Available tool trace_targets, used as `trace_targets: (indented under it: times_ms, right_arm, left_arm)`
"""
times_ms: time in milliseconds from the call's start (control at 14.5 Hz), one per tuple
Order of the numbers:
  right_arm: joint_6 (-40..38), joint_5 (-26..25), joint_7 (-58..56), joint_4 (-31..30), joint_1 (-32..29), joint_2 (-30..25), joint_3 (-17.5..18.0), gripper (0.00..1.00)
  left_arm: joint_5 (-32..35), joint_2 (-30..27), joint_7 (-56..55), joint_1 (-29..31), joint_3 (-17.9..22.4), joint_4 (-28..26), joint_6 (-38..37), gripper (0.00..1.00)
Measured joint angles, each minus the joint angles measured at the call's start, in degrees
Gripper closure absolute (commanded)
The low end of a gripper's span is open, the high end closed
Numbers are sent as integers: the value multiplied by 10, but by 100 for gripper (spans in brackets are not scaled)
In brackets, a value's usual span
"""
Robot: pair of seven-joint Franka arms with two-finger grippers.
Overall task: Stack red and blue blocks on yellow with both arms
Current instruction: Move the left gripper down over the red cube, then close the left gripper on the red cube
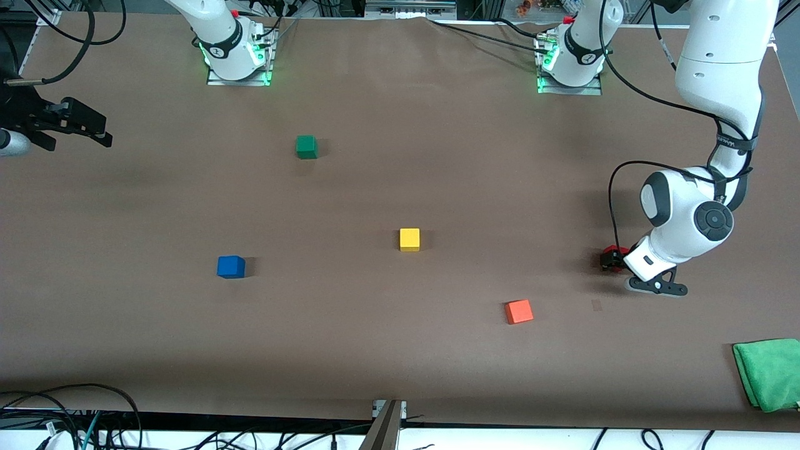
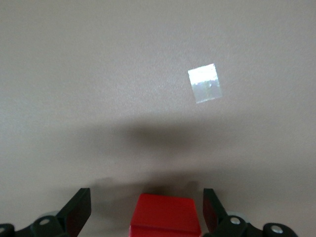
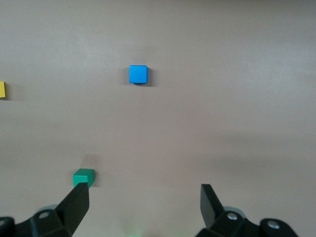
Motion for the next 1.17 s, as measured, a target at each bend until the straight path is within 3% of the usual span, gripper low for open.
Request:
trace_targets:
  times_ms: [276,620,1171]
  right_arm:
    - [0,0,0,0,0,0,0,0]
    - [0,0,0,0,0,0,0,0]
    - [0,0,0,0,0,0,0,0]
  left_arm:
    - [0,-7,-1,-3,-1,-10,-9,0]
    - [0,-40,-1,-4,-11,-70,-24,0]
    - [0,-46,0,4,-4,-65,-28,0]
